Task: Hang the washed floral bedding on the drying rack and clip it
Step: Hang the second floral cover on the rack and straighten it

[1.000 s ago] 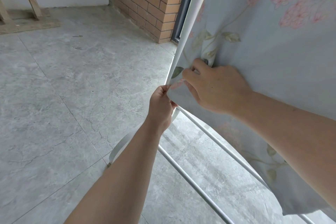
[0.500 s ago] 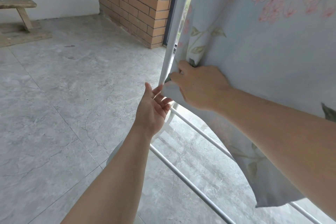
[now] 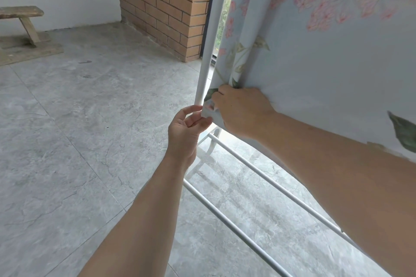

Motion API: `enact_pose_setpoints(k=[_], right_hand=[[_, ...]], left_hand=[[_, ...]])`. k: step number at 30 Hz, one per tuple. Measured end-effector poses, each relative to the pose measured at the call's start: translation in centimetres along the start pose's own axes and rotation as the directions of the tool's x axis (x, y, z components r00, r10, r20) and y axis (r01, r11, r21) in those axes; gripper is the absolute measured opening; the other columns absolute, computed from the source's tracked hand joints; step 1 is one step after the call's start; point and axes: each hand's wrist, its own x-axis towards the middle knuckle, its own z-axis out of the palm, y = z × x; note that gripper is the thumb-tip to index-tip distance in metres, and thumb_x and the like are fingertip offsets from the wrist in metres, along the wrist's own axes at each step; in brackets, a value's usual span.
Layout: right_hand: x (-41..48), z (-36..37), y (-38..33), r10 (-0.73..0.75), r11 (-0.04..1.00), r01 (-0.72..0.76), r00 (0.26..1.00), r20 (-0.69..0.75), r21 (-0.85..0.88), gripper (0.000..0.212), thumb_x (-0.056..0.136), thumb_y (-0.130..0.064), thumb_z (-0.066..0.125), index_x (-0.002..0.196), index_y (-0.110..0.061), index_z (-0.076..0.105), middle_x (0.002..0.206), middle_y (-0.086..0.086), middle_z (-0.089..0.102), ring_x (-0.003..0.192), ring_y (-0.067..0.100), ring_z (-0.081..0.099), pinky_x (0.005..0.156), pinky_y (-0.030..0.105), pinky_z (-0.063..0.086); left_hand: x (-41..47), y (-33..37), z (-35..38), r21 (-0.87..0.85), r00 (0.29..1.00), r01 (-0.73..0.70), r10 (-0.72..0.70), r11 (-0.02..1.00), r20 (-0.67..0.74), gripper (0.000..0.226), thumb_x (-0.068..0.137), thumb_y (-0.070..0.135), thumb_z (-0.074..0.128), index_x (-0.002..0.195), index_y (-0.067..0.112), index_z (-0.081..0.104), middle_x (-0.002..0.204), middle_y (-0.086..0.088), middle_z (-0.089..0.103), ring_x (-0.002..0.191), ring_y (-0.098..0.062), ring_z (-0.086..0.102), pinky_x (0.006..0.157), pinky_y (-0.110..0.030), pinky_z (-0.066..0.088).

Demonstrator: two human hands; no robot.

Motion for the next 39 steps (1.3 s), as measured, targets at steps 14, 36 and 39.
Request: enact_pose_setpoints(k=[14,36,39], right_hand=[[-1.7,-0.7,-1.2,-0.049,0.997,0.048,0.999,-0.017,-0.058,0.034,0.088,-0.014,0.056,0.122,-0.019,0.055,0.131,0.001,0.048,0.080,0.022,0.063,0.051,0.032,0.031],[-1.5,-50.7,17.3,0.266,0.932,-0.200,0.944,-0.197,0.302,0.043,0.071,-0.017,0.069,0.113,-0.019,0.064,0.107,0.001,0.064,0.079,0.024,0.064,0.067,0.037,0.050],[-0.6,-59.0,20.1,0.282,0.924,-0.209,0.938,-0.202,0.319,0.034,0.074,-0.020,0.067,0.107,-0.019,0.063,0.095,0.000,0.063,0.072,0.023,0.062,0.061,0.035,0.048]], left_hand=[[0.5,-0.7,0.9,0.298,0.974,0.053,0.017,0.953,-0.226,0.021,0.082,0.014,0.082,0.079,0.007,0.062,0.082,-0.015,0.073,0.085,-0.029,0.073,0.089,-0.042,0.059],[-5.2,47.1,37.5,0.725,0.909,0.002,0.300,0.689,-0.288,0.014,0.090,0.007,0.054,0.092,0.020,0.059,0.091,-0.005,0.068,0.081,-0.023,0.066,0.069,-0.033,0.050],[-5.8,55.2,44.4,0.689,0.903,-0.035,0.319,0.724,-0.289,0.013,0.091,0.010,0.053,0.093,0.019,0.061,0.092,-0.005,0.068,0.078,-0.024,0.067,0.071,-0.036,0.055]])
